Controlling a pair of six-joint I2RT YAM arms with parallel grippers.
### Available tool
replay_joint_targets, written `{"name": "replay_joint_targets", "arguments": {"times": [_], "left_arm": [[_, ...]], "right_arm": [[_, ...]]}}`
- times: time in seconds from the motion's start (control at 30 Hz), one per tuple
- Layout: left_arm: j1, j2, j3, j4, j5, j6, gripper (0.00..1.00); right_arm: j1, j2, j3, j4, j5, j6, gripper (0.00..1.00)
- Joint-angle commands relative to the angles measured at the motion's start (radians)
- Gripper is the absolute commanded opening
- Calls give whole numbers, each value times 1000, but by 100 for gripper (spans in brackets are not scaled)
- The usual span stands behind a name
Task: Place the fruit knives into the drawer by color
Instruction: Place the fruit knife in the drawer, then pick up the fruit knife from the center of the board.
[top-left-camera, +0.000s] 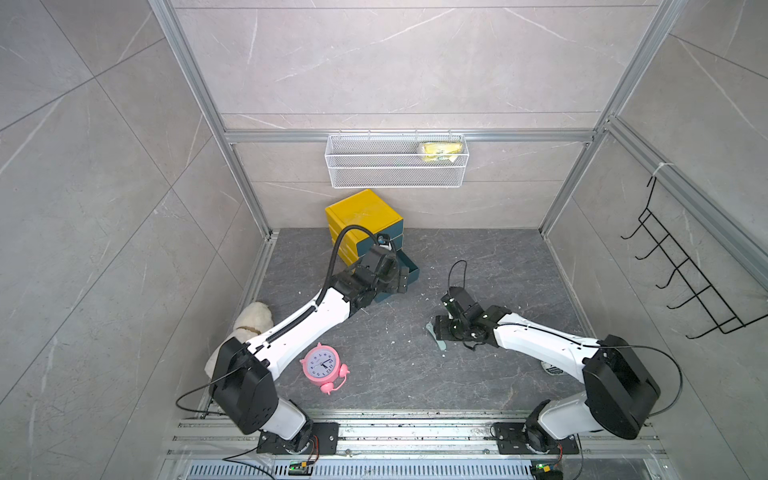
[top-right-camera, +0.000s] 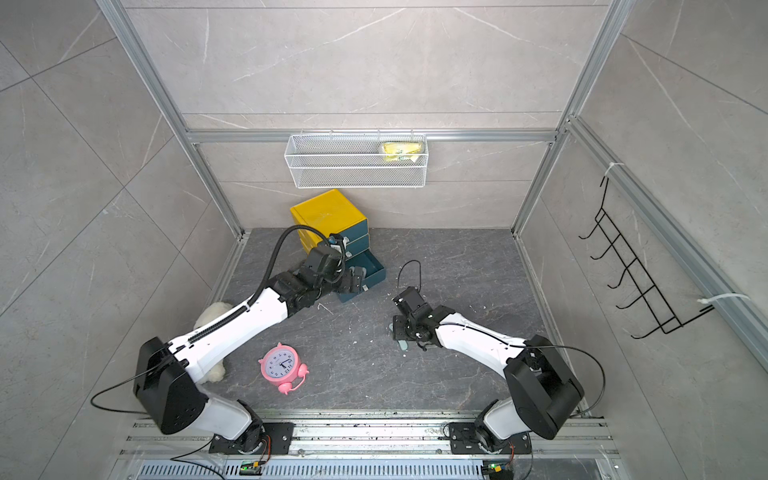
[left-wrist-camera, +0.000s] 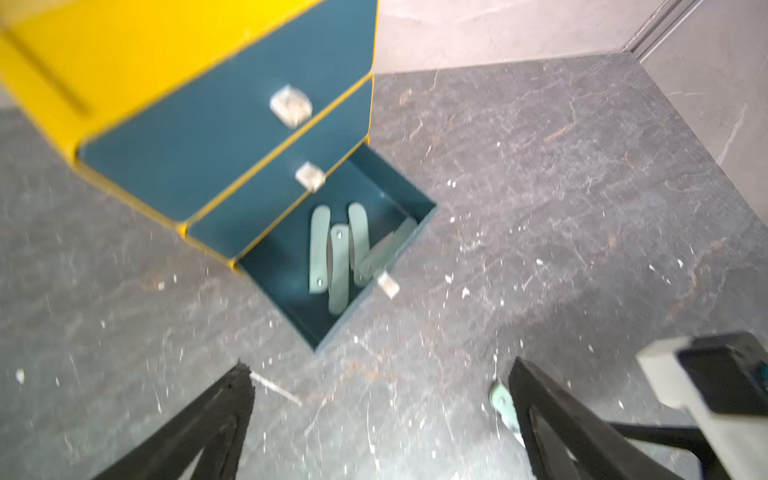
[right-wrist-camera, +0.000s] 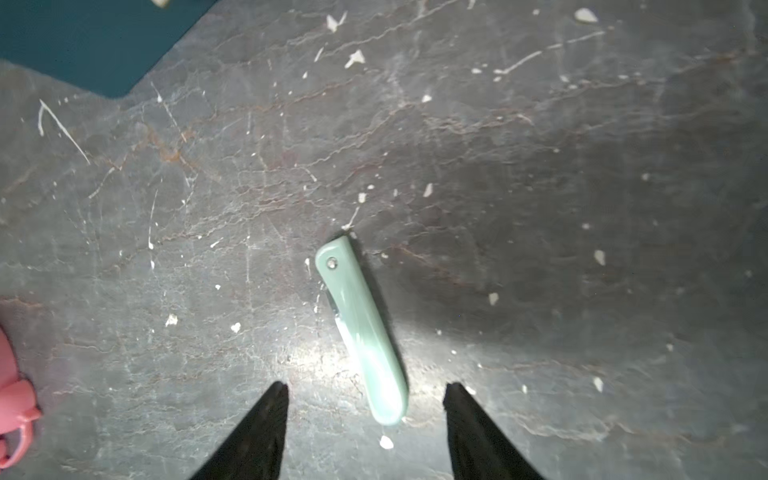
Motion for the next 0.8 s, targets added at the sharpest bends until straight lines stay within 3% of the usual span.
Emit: {"name": "replay_joint_targets", "arguments": {"times": [0.0,0.17,0.33,0.77], "left_arm": [[-4,-87,-124,42,47,-92,99],[-3,-255,-357,109,43,-160,99],[-4,-292,-474,97,35,-236,99],[-4,-268,-538,124,69,-275,99]], "right_arm": [[33,54,41,-45,85,-42,61],[60,115,80,-66,129,-55,59],[59,159,94,-65,147,-53,58],[50,269,110,-48,112,-53,53]]}}
